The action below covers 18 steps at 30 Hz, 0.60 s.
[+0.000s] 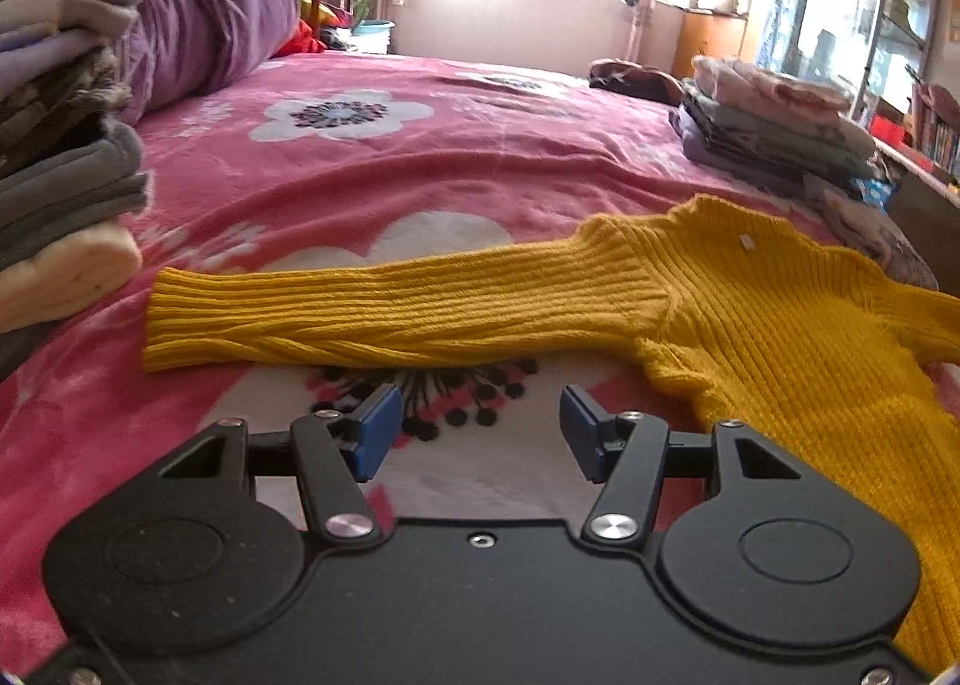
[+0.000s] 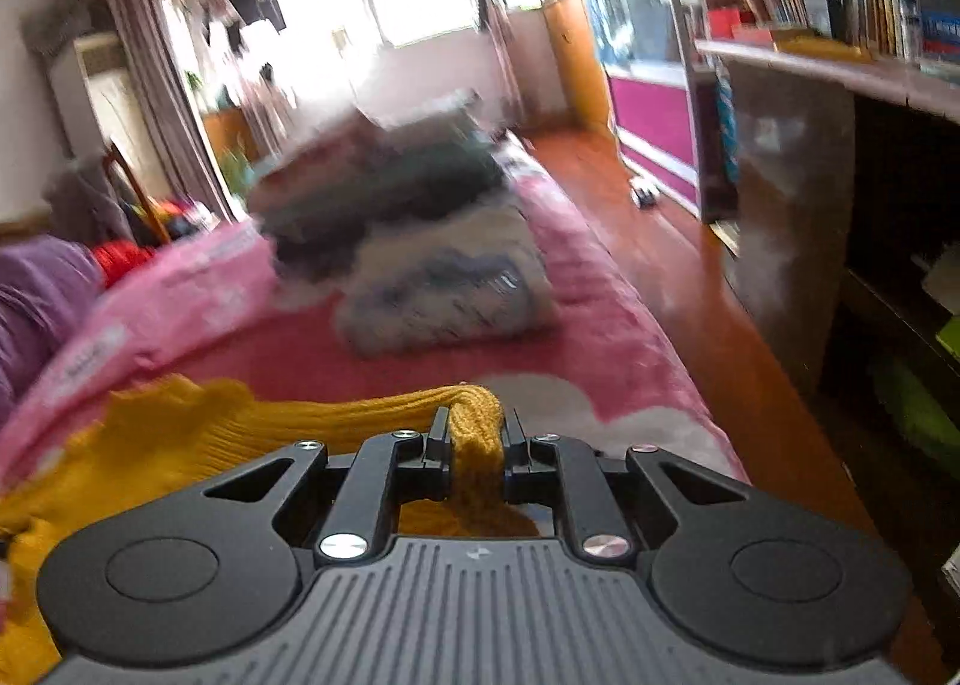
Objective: Fold clothes
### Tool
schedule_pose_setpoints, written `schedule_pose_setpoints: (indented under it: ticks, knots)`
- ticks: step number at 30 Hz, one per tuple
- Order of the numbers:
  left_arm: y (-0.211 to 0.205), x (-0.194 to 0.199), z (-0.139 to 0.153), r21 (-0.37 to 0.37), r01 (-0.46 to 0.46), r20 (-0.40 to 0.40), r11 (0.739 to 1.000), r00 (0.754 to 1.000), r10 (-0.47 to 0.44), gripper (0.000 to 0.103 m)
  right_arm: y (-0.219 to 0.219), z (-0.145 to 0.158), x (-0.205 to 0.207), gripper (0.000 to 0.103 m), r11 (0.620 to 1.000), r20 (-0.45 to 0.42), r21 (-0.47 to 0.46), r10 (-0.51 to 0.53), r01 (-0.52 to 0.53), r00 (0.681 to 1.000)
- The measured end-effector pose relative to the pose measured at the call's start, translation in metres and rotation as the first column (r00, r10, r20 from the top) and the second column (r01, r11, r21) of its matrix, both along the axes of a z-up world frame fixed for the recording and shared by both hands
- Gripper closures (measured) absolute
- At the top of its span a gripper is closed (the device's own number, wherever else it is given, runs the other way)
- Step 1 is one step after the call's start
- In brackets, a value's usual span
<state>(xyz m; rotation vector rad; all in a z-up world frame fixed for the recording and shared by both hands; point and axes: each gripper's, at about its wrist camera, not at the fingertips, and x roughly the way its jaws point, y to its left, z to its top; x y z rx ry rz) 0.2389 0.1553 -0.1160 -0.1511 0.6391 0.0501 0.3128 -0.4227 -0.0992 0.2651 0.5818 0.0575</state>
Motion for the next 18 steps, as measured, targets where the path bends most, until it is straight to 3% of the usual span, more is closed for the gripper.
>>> schedule_pose_setpoints:
  ticks: [3, 4, 5, 8, 13, 18]
  knots:
    - [-0.003, 0.004, -0.003, 0.009, 0.018, -0.009, 1.000, 1.000, -0.018, 0.046, 0.003, -0.027, 0.022, 0.086, 0.999, -0.120, -0.047, -0.016, 0.010, 0.993]
    - [-0.004, 0.005, -0.003, 0.009, 0.022, -0.011, 1.000, 1.000, -0.022, 0.046, 0.004, -0.038, 0.029, 0.079, 0.998, -0.171, -0.059, -0.028, 0.018, 0.985]
    - [-0.004, 0.005, -0.004, 0.010, 0.026, -0.012, 1.000, 1.000, -0.026, 0.046, 0.006, -0.045, 0.031, 0.061, 0.996, -0.190, -0.083, -0.050, 0.035, 0.980]
    - [-0.006, 0.007, -0.007, 0.011, 0.038, -0.018, 0.999, 0.999, -0.038, 0.046, 0.011, -0.053, 0.027, 0.028, 0.983, -0.179, -0.154, -0.130, 0.103, 0.975]
    - [-0.006, 0.007, -0.009, -0.001, 0.048, -0.023, 0.999, 0.999, -0.048, 0.043, 0.017, -0.036, -0.010, 0.027, 0.975, -0.074, -0.150, -0.178, 0.165, 0.981]
    - [-0.003, -0.013, -0.008, -0.069, 0.041, -0.025, 0.997, 0.999, -0.043, 0.043, 0.055, -0.029, -0.068, 0.027, 0.999, -0.008, 0.026, -0.034, 0.034, 0.999]
